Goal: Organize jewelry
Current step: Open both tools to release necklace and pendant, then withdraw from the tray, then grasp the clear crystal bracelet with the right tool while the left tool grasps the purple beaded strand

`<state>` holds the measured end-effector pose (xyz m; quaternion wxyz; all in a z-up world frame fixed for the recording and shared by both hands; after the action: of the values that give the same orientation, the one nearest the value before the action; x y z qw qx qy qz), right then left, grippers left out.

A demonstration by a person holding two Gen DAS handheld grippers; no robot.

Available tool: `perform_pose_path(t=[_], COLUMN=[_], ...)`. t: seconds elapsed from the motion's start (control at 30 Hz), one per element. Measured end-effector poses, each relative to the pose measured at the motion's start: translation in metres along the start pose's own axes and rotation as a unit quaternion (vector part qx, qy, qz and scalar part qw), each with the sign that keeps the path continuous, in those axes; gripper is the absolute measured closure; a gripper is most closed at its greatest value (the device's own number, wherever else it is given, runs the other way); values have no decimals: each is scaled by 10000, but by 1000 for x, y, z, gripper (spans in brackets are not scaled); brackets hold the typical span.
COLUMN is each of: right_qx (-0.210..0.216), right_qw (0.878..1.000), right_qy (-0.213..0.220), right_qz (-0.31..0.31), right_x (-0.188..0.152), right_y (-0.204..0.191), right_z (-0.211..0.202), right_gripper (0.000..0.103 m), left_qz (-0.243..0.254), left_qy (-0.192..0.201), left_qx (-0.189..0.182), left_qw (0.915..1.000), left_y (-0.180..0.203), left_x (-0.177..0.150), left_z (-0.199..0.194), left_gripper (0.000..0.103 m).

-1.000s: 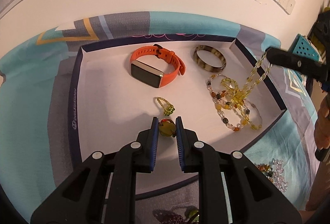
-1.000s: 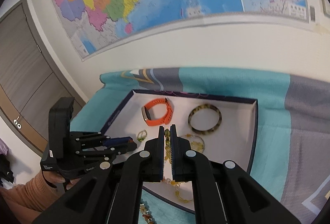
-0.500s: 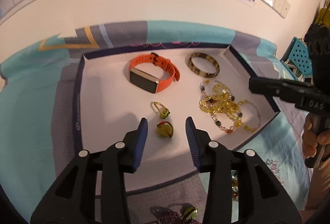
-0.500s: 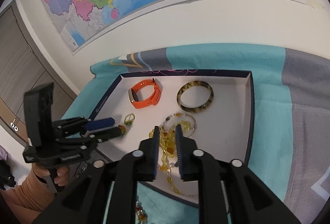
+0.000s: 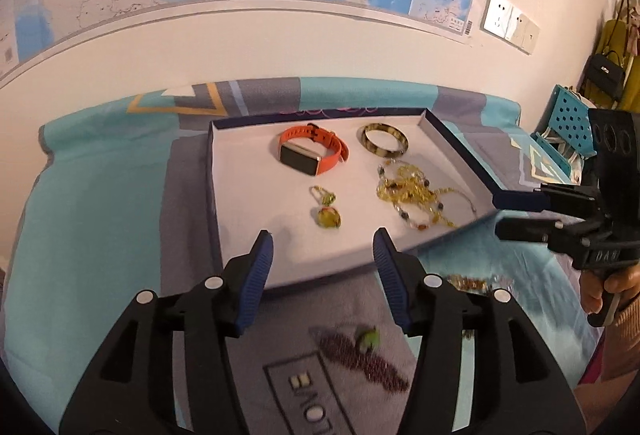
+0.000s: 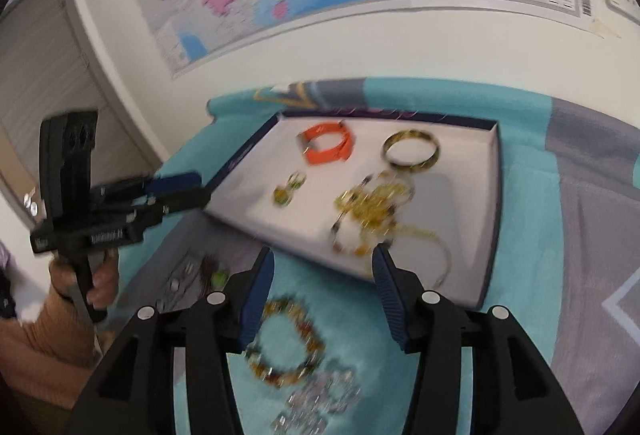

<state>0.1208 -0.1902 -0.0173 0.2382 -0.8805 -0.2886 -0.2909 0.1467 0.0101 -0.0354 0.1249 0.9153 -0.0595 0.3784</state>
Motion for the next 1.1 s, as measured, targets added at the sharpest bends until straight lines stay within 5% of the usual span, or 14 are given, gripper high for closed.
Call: perform_pose_path(t=[0.47,0.7,1.1], right_qx=[-323,-507,-536], right_qw=[9980,9972,9976], right_qy=[-545,-534,-423], right_qz=[6,-139,-59], right_x=[-75,-82,-81], right_y=[-8,-14,-21], right_z=[-11,-8,-5], right_gripper=[54,42,28], left_qz=[-143,152,419], left_qy=[-344,-482,-756], left_qx=[-80,19,96], left_qw=[9993,9987,9962], left_y=[-2,4,19], left_x=[-53,-69,-82], left_z=[-2,-3,12], left_gripper=[46,42,57])
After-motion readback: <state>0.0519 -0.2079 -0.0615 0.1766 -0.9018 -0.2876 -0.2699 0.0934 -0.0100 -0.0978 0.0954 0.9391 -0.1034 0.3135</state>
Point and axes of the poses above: each gripper's, at about its wrist camera, not at the fingertips, and z roughly the way its jaws point, y to its right, x to its top, the point moved 8 cm from there along z, roughly the way its jaws point, and after that the axes turned 5 degrees about -z, right-handed, at the moved point
